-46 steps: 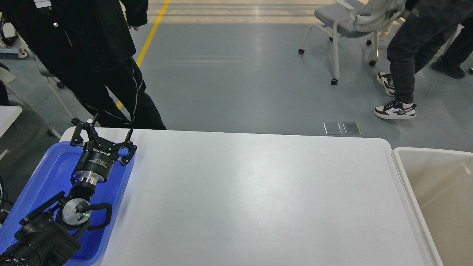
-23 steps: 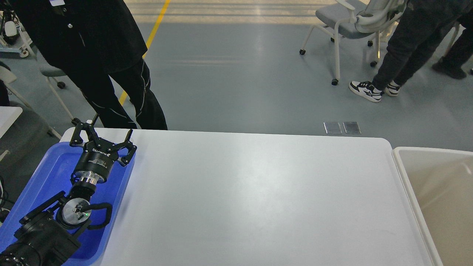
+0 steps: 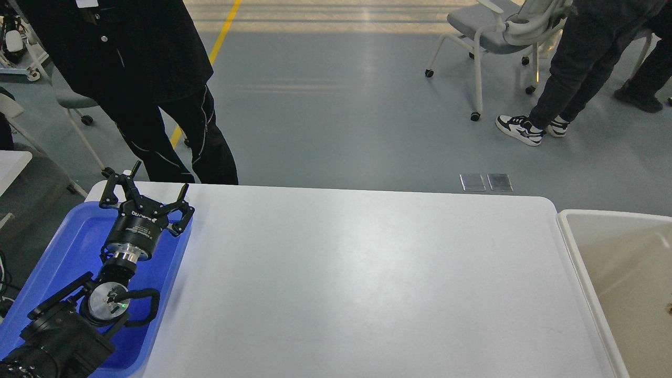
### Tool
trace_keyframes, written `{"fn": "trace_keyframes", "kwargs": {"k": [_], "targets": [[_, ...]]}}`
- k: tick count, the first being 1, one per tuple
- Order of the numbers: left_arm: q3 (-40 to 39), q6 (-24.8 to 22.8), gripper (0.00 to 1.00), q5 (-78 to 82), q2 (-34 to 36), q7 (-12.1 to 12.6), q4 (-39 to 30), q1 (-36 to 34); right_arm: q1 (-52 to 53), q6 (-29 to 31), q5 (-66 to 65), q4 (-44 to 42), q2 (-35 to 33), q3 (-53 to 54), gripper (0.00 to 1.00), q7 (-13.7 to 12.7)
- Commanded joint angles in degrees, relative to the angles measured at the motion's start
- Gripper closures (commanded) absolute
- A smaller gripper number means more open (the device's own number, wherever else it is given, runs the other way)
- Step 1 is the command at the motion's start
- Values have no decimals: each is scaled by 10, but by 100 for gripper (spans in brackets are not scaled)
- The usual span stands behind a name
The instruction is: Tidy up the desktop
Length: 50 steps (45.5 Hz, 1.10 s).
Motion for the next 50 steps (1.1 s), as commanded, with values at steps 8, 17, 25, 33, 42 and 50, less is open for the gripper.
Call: {"fn": "trace_keyframes", "kwargs": {"k": [8, 17, 25, 33, 42, 50], "targets": [[0, 0, 0, 0, 0, 0, 0, -1, -3, 8, 20, -44, 38, 35, 26, -53], [0, 0, 0, 0, 0, 0, 0, -1, -4, 7, 35, -44, 44, 66, 0, -78], [0, 0, 0, -1, 0, 0, 0, 0, -2, 1, 35, -45, 47, 72, 0, -78], [0, 0, 0, -1, 0, 0, 0, 0, 2, 5, 35, -45, 45, 88, 0, -78], [0, 0, 0, -1, 0, 0, 0, 0, 3, 5, 35, -45, 47, 115, 0, -78], [0, 0, 0, 0, 0, 0, 0, -1, 21, 5, 44, -45, 44, 158, 0, -78]]}}
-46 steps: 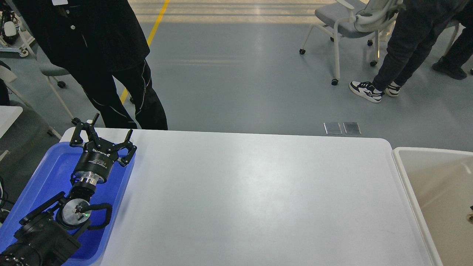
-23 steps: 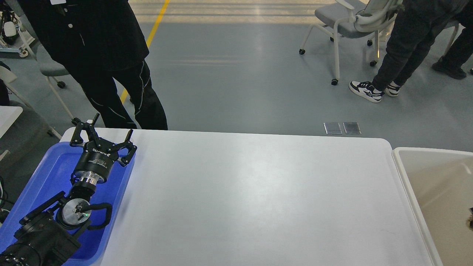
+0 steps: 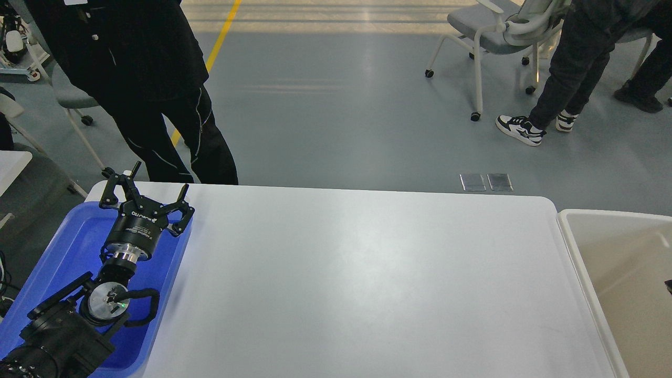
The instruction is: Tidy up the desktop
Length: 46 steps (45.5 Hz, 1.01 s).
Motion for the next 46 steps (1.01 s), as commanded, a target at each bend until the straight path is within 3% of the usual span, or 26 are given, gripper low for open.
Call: {"fn": "trace_keyframes", "kwargs": {"k": [1, 14, 25, 35, 41, 46], "targets": [[0, -1, 0, 1, 0, 0, 0, -1, 22, 2, 9, 3, -3, 61, 0, -1], [0, -1, 0, 1, 0, 0, 0, -1, 31, 4, 9, 70, -38, 219, 0, 1], [0, -1, 0, 1, 0, 0, 0, -1, -27, 4, 8, 310, -114, 396, 0, 1], [0, -2, 0, 1, 0, 0, 0, -1, -84, 9, 4, 402, -85, 569, 0, 2], [0, -2, 0, 1, 0, 0, 0, -1, -112, 72, 4, 429, -60, 648, 0, 2], [0, -2, 0, 1, 0, 0, 0, -1, -127, 91, -2, 442, -6, 696, 0, 2]]}}
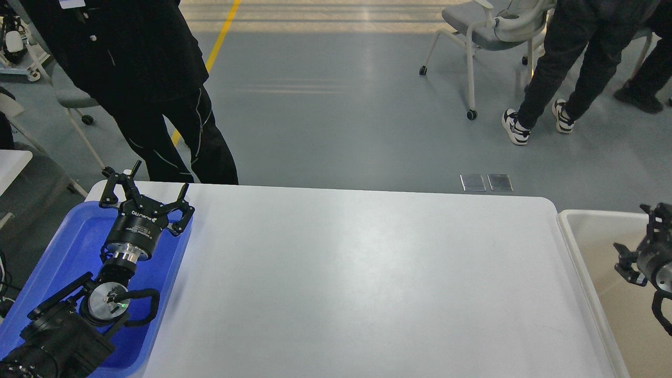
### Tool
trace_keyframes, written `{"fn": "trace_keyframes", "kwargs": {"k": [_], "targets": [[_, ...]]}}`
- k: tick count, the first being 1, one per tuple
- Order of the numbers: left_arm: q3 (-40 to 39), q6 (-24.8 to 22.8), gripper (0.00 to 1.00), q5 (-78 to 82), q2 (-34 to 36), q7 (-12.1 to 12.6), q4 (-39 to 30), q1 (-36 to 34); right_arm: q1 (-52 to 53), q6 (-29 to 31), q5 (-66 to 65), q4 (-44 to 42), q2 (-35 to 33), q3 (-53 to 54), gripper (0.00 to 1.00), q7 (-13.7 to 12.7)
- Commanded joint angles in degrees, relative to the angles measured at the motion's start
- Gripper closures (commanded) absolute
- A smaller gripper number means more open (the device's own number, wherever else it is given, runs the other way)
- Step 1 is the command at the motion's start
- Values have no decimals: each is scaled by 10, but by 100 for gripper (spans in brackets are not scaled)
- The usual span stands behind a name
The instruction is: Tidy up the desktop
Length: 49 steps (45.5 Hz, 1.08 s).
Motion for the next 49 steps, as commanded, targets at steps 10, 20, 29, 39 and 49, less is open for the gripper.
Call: {"fn": "trace_keyframes", "kwargs": {"k": [10, 20, 29, 39, 49], "targets": [[0, -1, 0, 0, 0, 0, 0, 0, -56, 83, -7, 69, 158, 188, 0, 2], [0, -1, 0, 0, 0, 0, 0, 0, -63, 112, -17, 72, 200, 209, 0, 40], [0, -1, 0, 0, 0, 0, 0, 0, -50, 111, -45, 87, 233, 207, 0, 66], [0, -1, 0, 0, 0, 0, 0, 0, -31, 111, -46, 87, 262, 202, 0, 66], [0, -1, 0, 0, 0, 0, -1, 0, 0, 111, -46, 78, 259, 192, 0, 65]]}}
